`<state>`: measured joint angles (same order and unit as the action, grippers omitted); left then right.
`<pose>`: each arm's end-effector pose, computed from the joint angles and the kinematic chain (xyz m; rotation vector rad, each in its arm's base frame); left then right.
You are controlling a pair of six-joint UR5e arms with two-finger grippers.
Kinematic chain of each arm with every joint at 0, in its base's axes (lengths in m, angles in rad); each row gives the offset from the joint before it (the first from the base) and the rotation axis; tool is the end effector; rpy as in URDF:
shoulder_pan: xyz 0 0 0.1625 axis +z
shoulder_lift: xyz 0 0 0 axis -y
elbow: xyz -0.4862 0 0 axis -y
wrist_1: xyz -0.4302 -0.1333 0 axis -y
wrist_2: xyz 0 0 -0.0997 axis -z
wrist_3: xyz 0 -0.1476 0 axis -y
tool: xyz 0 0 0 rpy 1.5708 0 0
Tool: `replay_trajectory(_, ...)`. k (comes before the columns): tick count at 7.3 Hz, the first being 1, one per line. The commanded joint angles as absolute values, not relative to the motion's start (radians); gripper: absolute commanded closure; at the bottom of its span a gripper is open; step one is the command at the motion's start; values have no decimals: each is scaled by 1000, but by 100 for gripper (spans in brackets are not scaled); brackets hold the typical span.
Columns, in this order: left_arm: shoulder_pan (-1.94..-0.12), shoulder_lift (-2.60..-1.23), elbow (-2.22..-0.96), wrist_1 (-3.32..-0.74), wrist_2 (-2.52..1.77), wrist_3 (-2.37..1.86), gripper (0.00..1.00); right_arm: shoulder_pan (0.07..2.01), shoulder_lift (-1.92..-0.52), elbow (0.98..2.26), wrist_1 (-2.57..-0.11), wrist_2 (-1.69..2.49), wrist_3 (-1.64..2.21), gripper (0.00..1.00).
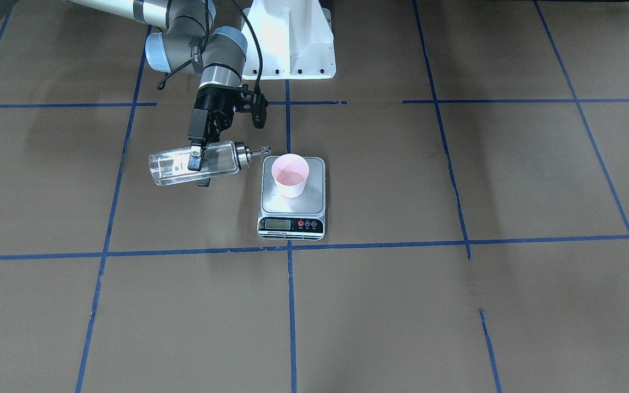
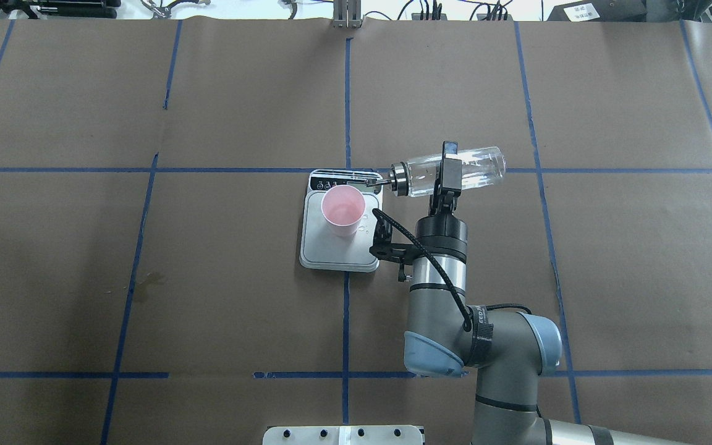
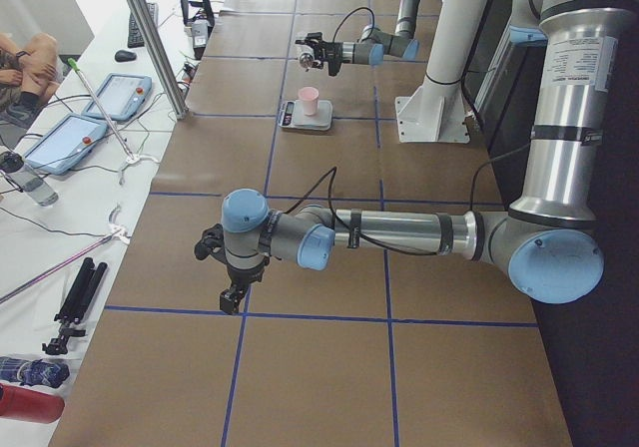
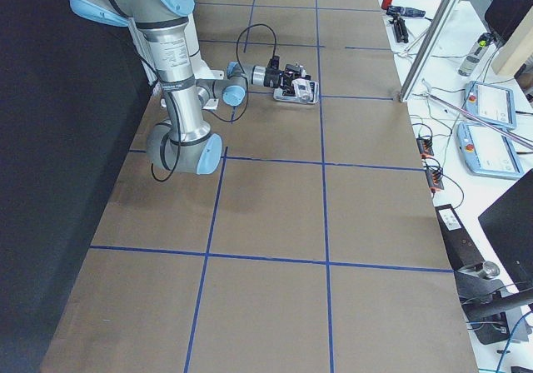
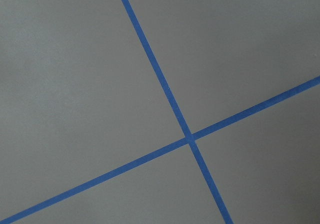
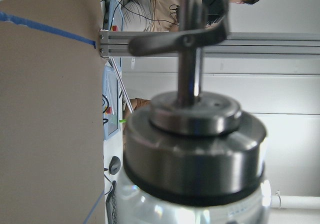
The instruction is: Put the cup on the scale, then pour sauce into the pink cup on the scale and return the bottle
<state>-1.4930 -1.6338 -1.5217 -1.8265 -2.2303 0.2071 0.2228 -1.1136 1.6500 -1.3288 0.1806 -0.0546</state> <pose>0.0030 -0.5895 0.7276 0.3032 0.6407 0.3618 -0.5958 -0.4205 0.3278 1.3136 0.6624 -0.6077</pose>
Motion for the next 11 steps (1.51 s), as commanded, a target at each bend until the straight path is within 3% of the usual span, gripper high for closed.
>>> replay_trajectory(1,-1493,-1634,-1522,-1827,-2230,207,0,221,-1108,1632,-1330,155,-77,100)
replay_trajectory(11,-1493,-1634,-1526,-1825,-2258,206,0,218,-1100,1620,-1328,123,-117,100)
